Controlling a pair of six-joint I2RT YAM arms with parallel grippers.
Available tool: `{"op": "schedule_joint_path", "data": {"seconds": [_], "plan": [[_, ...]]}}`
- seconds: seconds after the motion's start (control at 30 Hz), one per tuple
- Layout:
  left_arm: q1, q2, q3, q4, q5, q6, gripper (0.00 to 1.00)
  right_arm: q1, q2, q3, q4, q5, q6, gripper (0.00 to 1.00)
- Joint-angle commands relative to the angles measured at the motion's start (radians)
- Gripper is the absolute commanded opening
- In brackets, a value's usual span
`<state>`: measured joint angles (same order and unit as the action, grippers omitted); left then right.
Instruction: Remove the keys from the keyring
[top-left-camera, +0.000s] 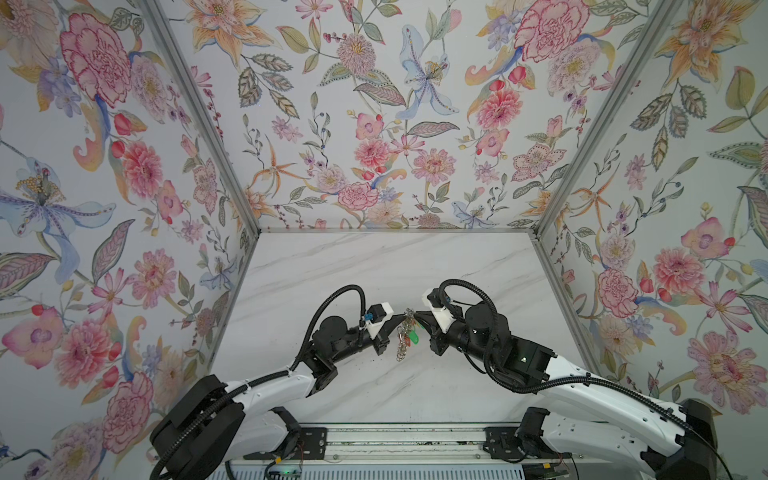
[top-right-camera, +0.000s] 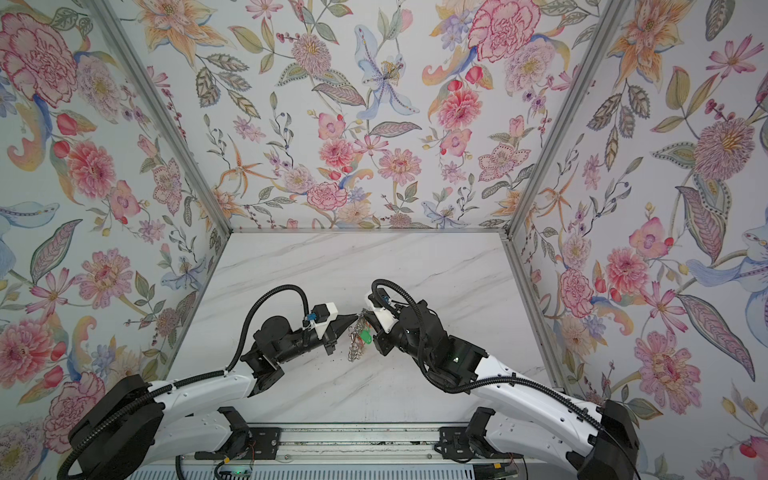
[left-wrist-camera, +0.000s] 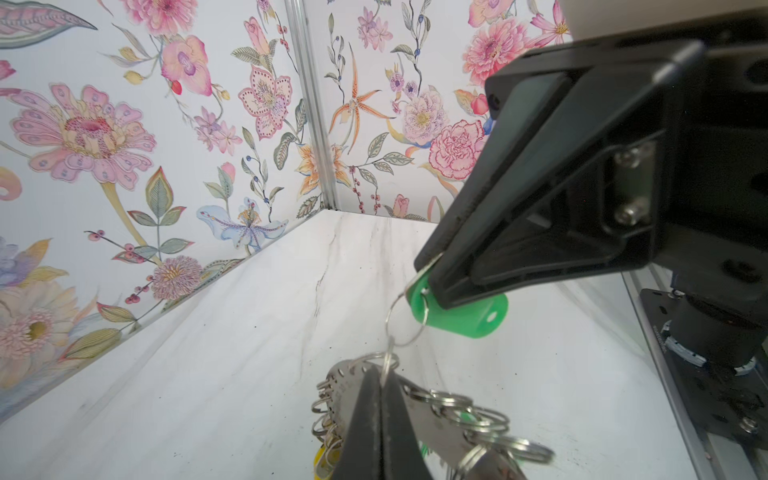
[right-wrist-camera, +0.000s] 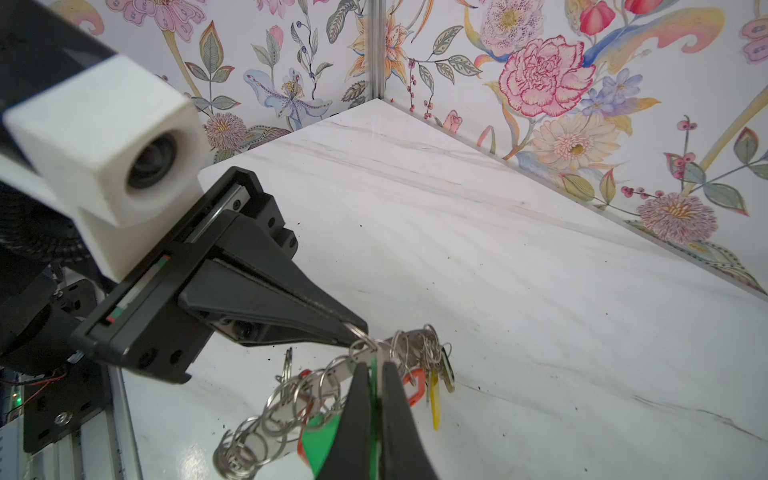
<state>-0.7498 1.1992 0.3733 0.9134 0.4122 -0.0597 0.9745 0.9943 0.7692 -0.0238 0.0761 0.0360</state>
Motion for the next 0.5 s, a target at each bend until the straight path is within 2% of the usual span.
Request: {"op": "schedule_joint_path", "data": {"seconds": [0.0,0.17,0.47], "plan": [[-0.001,-0.016,-0.083,0.059,-0.288,0.100,0.00,-0.003,-0.079,0.001,0.073,0.040,0.037,0.00],[-0.021,-0.024,-0.140,0.201,-0.352,0.178,0.00,-0.005,-0.080,-0.031,0.076,0.045,0.067,0.00],[-0.027,-0.035,-0.168,0.298,-0.335,0.182,0.00,-0.015,-0.073,-0.082,0.095,0.031,0.104,0.00]]}}
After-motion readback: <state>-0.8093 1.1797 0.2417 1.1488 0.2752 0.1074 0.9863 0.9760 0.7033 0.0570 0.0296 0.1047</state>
